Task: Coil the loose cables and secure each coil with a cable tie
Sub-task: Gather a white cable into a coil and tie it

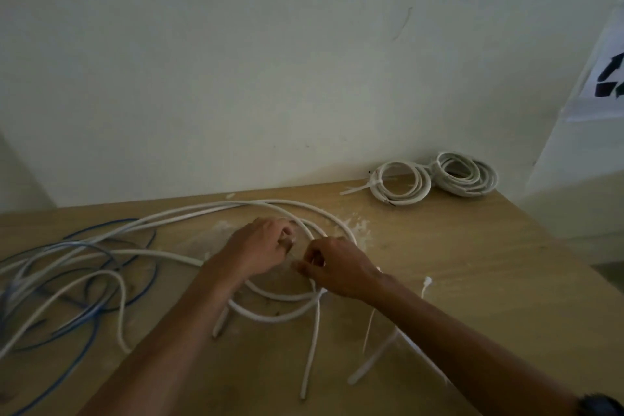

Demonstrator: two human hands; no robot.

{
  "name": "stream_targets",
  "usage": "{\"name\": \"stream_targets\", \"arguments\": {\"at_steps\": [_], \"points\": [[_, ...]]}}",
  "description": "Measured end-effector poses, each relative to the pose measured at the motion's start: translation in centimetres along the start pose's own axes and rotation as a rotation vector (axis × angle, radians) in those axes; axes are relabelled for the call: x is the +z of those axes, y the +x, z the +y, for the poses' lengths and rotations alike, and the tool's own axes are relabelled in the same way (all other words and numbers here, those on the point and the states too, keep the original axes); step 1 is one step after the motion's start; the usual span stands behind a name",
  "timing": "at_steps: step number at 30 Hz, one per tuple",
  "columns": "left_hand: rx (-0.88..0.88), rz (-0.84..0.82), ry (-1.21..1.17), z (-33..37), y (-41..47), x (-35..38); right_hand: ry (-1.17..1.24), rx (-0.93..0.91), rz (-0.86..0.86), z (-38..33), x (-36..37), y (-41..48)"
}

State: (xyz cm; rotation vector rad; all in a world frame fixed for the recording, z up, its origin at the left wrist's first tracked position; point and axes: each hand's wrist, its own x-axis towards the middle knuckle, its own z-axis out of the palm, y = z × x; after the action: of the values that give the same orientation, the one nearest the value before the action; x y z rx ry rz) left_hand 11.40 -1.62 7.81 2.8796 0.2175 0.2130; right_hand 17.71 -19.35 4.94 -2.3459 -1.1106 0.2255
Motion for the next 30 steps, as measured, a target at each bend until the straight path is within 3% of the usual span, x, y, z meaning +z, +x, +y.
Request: {"name": "stream_targets", "arguments": {"at_steps": [3,6,11,14,16,21,25,28,30], "points": [[0.006,0.033,0.030,-1.0,-2.6,-1.1,-0.079,0.014,-0.050,-0.7,0.6,0.3],[0.059,0.197,-0.071,-1.9,-4.9,-1.3,0.044,0.091,0.078,-0.8,0.8,0.8],[0.075,0.400,-0.231,-2.6,-7.4,-0.8,0.762,0.176,0.431,-2.2,-2.3,1.8],[0.028,0.447,-0.366,-2.6,-7.9,-0.1,1.099,0.165,0.528,-3.4,-3.7,2.2],[0.029,0.428,-0.387,-2.1,-8.3,0.0,1.181,0.148,0.526,-3.8,-3.9,2.1],[0.092,0.496,-0.229,-1.2,-8.4,-0.1,1.057,0.121,0.475,-4.4,-3.0,0.9],[0.168,0.291,-0.057,-0.6,-8.3,0.6,0.935,-0.011,0.487,-5.0,-2.7,0.1],[0.091,0.259,-0.346,1.0,-7.3,-0.6,0.831,-0.043,0.417,-4.9,-3.1,0.5],[0.034,0.317,-0.536,2.1,-6.5,-2.6,0.514,-0.089,0.497,-3.9,-3.6,0.8]]}}
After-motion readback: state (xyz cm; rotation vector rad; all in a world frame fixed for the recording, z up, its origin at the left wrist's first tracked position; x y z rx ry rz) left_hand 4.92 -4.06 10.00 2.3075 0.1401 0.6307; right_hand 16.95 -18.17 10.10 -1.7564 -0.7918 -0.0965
